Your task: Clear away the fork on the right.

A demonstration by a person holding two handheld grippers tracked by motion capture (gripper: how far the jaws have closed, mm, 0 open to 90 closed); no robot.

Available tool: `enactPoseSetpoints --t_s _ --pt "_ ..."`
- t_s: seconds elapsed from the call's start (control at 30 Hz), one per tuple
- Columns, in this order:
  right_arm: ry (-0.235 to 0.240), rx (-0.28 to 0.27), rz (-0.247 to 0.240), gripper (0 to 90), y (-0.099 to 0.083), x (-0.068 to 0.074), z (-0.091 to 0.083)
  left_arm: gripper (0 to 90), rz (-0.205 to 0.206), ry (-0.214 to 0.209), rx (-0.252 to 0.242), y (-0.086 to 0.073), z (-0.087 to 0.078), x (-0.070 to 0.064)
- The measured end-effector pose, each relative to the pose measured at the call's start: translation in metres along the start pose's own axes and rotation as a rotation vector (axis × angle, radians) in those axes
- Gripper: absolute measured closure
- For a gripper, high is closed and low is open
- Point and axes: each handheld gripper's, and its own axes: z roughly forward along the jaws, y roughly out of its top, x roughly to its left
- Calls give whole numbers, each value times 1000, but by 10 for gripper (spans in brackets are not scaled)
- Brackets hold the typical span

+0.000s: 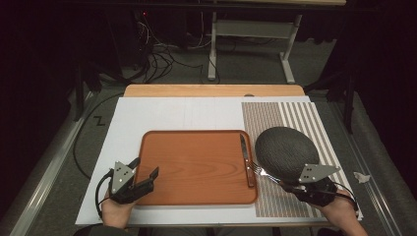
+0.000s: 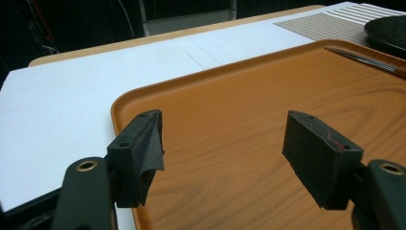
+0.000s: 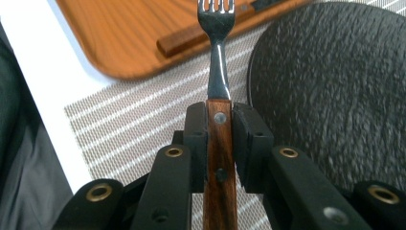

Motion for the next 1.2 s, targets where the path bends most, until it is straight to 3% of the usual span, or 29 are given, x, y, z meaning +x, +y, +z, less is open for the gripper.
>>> enactPoseSetpoints --t_s 0.83,1.2 --pt "9 -8 82 789 47 6 35 302 -5 -3 -4 0 0 1" --pt "13 5 82 789 61 9 47 302 -1 -2 -2 0 0 0"
